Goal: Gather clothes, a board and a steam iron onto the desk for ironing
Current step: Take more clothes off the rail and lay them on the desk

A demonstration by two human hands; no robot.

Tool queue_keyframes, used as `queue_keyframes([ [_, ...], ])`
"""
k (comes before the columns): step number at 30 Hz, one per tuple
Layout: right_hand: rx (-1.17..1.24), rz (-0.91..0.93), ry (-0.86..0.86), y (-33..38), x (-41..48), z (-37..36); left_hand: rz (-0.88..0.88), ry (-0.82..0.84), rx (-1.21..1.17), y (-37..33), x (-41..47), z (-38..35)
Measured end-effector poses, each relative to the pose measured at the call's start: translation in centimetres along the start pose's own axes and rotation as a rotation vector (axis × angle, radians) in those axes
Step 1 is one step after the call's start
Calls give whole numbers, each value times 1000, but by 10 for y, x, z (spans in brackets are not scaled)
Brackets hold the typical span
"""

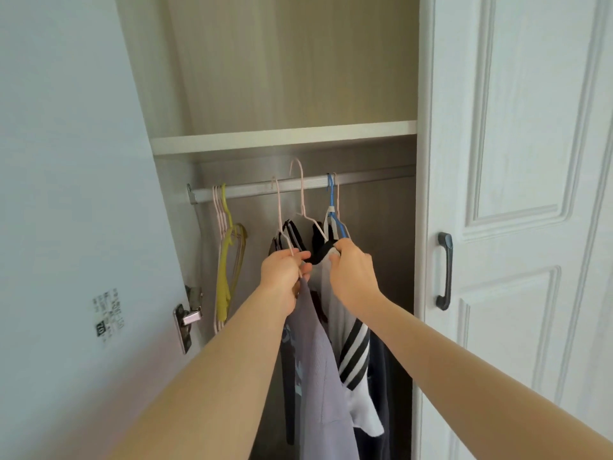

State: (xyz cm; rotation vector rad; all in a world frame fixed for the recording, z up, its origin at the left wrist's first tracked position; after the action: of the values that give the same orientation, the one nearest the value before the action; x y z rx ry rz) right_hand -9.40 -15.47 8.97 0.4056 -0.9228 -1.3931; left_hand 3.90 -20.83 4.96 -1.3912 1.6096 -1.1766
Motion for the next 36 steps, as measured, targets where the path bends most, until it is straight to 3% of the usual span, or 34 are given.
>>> queue_keyframes([
  [13,164,-145,-16,-22,-140,-3,144,59,-260,60,-133,25],
  [17,166,-163,-16,-22,-194,-1,177,155,-149,69,-175,18],
  [23,140,-149,-37,1,-279,11,194,166,-92,68,-247,15],
  [36,134,-173,-119,77,-457,40,226,496,-291,35,-417,-10],
])
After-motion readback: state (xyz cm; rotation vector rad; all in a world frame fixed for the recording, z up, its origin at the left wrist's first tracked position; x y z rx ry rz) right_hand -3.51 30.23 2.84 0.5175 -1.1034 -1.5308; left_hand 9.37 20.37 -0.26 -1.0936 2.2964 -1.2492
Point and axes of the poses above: each hand's wrist, its own x-axis towards the middle knuckle, its own z-axis out of the back of the hand, y = z × x, the point moved 10 cm from there along x, towards the middle knuckle, and after that the axes turned 14 degrees about y, right-handed, at the moved point
